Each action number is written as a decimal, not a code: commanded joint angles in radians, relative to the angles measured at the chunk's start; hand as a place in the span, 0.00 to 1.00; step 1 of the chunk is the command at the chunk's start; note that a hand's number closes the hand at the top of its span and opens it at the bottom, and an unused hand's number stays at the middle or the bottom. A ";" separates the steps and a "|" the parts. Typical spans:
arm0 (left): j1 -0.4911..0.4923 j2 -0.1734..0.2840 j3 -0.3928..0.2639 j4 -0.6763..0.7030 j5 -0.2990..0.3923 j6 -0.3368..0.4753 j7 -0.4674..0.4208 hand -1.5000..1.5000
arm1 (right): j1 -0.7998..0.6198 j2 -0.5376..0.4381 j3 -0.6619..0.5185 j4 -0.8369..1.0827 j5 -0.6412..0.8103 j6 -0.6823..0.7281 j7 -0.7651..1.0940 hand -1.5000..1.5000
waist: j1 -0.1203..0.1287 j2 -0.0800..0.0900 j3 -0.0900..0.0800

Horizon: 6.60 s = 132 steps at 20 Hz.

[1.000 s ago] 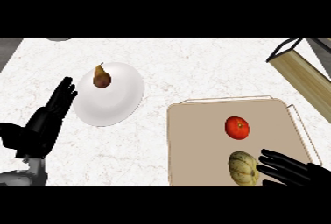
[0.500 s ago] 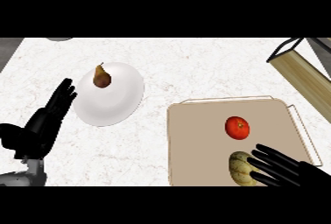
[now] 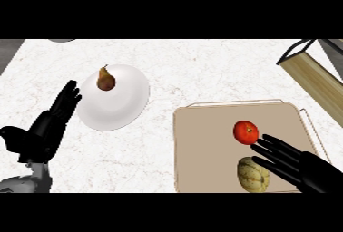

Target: Pick the squash from the tray and place it in the tiered shelf

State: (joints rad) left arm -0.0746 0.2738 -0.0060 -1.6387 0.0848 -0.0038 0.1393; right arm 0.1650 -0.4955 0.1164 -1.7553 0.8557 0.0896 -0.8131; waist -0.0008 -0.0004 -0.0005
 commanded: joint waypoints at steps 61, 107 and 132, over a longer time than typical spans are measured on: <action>0.004 -0.047 0.063 -0.084 -0.054 -0.079 0.039 0.50 | -0.458 0.495 -0.667 0.432 0.110 -0.784 0.992 1.00 | 0.042 0.032 -0.020; -0.080 -0.076 0.036 -0.028 -0.066 -0.082 0.064 0.50 | -1.549 -0.140 -0.700 1.378 1.279 -0.338 1.759 1.00 | 0.073 0.029 0.001; -0.035 -0.073 0.049 -0.074 -0.067 -0.091 0.064 0.50 | -1.487 -0.163 -0.815 1.505 1.104 -0.319 1.793 1.00 | 0.048 0.016 0.001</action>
State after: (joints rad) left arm -0.1193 0.2003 0.0469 -1.6873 0.0250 -0.0981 0.1963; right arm -1.3534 -0.6575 -0.7202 -0.2184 1.9406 -0.1982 0.8891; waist 0.0550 0.0213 0.0011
